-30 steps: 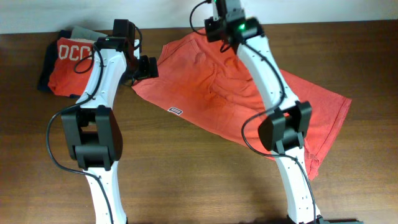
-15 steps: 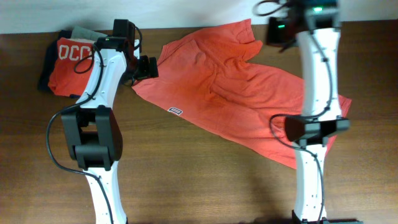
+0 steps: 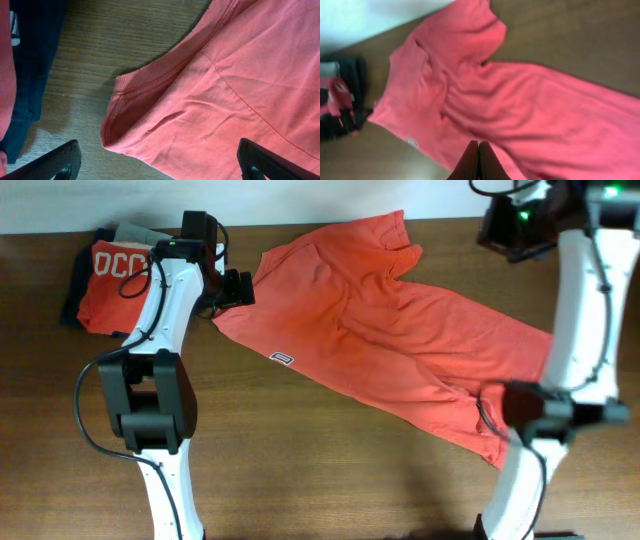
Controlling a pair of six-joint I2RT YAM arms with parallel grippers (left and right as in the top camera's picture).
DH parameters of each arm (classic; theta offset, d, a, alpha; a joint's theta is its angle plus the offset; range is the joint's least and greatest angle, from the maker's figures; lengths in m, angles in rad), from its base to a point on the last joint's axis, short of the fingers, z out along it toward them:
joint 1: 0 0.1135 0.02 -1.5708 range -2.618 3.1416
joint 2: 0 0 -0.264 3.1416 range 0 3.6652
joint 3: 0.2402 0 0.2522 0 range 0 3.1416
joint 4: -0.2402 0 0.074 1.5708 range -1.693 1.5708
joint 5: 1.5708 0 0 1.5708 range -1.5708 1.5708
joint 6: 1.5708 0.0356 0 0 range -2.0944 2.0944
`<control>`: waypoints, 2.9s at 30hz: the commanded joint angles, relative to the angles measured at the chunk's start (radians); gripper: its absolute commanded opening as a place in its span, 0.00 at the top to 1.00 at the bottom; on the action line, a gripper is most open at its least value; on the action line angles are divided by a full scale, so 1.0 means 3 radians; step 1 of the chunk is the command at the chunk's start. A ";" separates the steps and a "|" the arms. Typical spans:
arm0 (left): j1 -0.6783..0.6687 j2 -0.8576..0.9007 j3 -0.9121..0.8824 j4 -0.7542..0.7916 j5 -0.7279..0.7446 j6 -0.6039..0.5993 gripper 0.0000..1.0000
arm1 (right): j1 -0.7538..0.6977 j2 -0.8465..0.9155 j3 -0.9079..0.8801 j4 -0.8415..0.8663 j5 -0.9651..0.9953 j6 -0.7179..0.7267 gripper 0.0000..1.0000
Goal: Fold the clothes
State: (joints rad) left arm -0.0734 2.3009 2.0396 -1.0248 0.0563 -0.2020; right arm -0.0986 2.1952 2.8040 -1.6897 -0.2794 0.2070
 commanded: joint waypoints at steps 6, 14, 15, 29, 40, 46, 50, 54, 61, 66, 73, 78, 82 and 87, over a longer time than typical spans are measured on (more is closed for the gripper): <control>-0.0008 -0.0009 0.0010 -0.0004 0.0024 0.0029 0.01 | -0.0025 -0.1932 -0.2221 -0.0031 0.0908 0.0203 0.96; -0.0008 -0.0009 0.0010 -0.0004 0.0024 0.0029 0.01 | 0.0004 -0.2625 -0.4368 0.0005 0.0818 0.0276 0.96; -0.0008 -0.0009 0.0010 -0.0004 0.0024 0.0031 0.01 | 0.0004 -0.2625 -0.4597 0.0038 0.0764 0.0272 0.96; -0.0008 -0.0009 0.0010 -0.0004 0.0024 0.0029 0.01 | 0.0003 -0.2296 -0.6107 0.2063 0.0160 -0.0064 0.96; -0.0008 -0.0009 0.0010 -0.0004 0.0024 0.0029 0.01 | 0.0000 -0.1779 -0.6162 0.2782 0.0187 -0.0029 0.96; -0.0008 -0.0009 0.0010 -0.0004 0.0024 0.0031 0.01 | 0.0000 -0.1640 -0.6162 0.3307 0.0594 -0.0025 0.96; -0.0008 -0.0009 0.0010 -0.0004 0.0024 0.0031 0.01 | 0.0000 -0.1642 -0.6162 0.3592 0.0716 -0.0028 0.96; -0.0008 -0.0009 0.0010 -0.0004 0.0024 0.0029 0.01 | -0.0006 -0.1642 -0.6162 0.3722 0.0744 -0.0027 0.96; -0.0008 -0.0009 0.0010 -0.0004 0.0024 0.0029 0.01 | -0.0006 -0.1629 -0.6163 0.3644 0.1161 -0.0027 0.95; -0.0008 -0.0009 0.0010 -0.0004 0.0024 0.0031 0.01 | -0.0006 -0.1623 -0.6163 0.3485 0.1839 -0.0010 0.82; -0.0008 -0.0009 0.0010 -0.0004 0.0024 0.0031 0.01 | -0.0025 -0.1623 -0.6162 0.3338 0.2035 -0.0013 0.74; -0.0008 -0.0009 0.0010 -0.0004 0.0024 0.0031 0.01 | -0.0165 -0.1623 -0.6162 0.3468 0.2131 -0.0013 0.68; -0.0008 -0.0009 0.0010 -0.0004 0.0024 0.0029 0.01 | -0.0365 -0.1624 -0.6151 0.3503 0.2131 -0.0013 0.68; -0.0008 -0.0009 0.0010 -0.0004 0.0024 0.0029 0.01 | -0.0576 -0.1663 -0.5734 0.3056 0.1611 0.0051 0.71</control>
State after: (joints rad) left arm -0.0734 2.3009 2.0396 -1.0252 0.0559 -0.2020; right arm -0.2466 1.7012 0.9955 -0.7334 0.2935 0.2073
